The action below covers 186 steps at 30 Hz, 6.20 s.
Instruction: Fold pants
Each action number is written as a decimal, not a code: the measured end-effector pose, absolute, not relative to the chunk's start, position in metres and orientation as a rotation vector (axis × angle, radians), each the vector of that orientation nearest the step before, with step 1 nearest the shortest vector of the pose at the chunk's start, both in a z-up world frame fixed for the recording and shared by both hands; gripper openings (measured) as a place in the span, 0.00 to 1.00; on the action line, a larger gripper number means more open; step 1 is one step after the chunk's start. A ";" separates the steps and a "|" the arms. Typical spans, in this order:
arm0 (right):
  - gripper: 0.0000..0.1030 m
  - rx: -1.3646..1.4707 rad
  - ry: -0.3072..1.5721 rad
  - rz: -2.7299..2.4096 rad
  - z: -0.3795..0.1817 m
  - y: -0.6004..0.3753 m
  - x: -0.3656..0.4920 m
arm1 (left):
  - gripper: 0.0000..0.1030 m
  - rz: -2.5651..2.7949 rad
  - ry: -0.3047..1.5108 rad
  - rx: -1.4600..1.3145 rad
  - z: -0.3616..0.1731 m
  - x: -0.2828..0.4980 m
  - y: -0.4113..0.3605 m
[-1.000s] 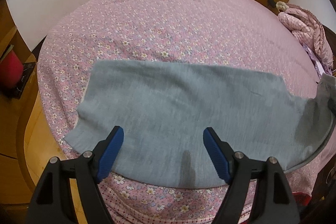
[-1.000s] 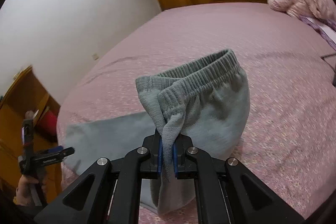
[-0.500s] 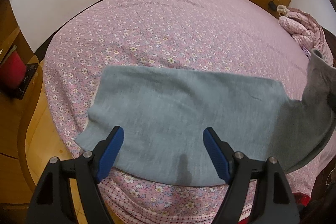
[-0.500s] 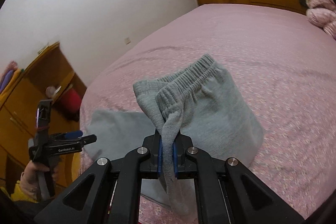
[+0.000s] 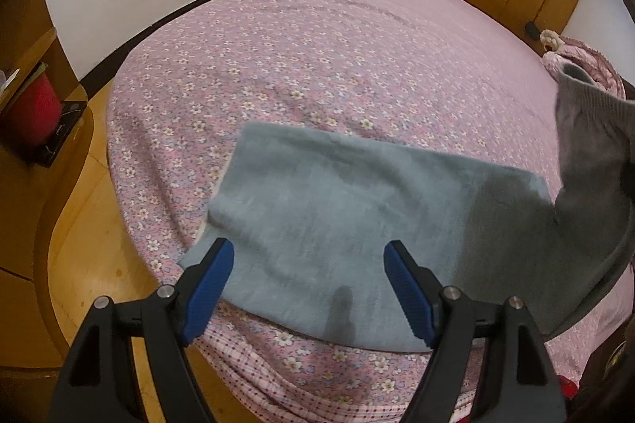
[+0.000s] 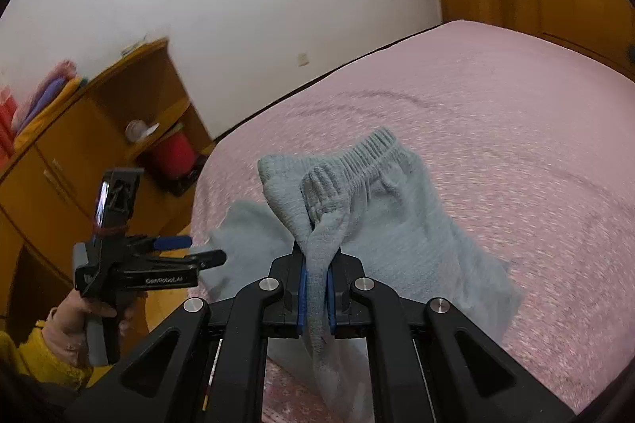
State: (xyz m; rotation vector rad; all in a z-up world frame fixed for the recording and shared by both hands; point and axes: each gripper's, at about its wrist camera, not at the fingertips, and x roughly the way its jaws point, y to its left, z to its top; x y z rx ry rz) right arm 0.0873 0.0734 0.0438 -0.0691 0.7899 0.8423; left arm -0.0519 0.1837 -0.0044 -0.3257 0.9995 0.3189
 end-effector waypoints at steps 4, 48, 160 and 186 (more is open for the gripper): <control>0.09 -0.110 0.823 0.889 0.034 0.093 0.089 | 0.79 0.334 0.995 -0.343 -0.006 -0.056 0.191; 0.34 -0.265 1.044 0.569 -0.068 0.044 0.098 | 0.79 0.205 1.048 -0.259 -0.030 -0.019 0.141; 0.29 0.023 0.981 0.609 -0.036 0.043 0.143 | 0.46 0.386 0.834 -0.230 0.026 -0.088 0.224; 0.25 0.050 1.003 0.540 -0.043 0.039 0.161 | 0.06 0.247 0.859 -0.405 0.004 -0.069 0.239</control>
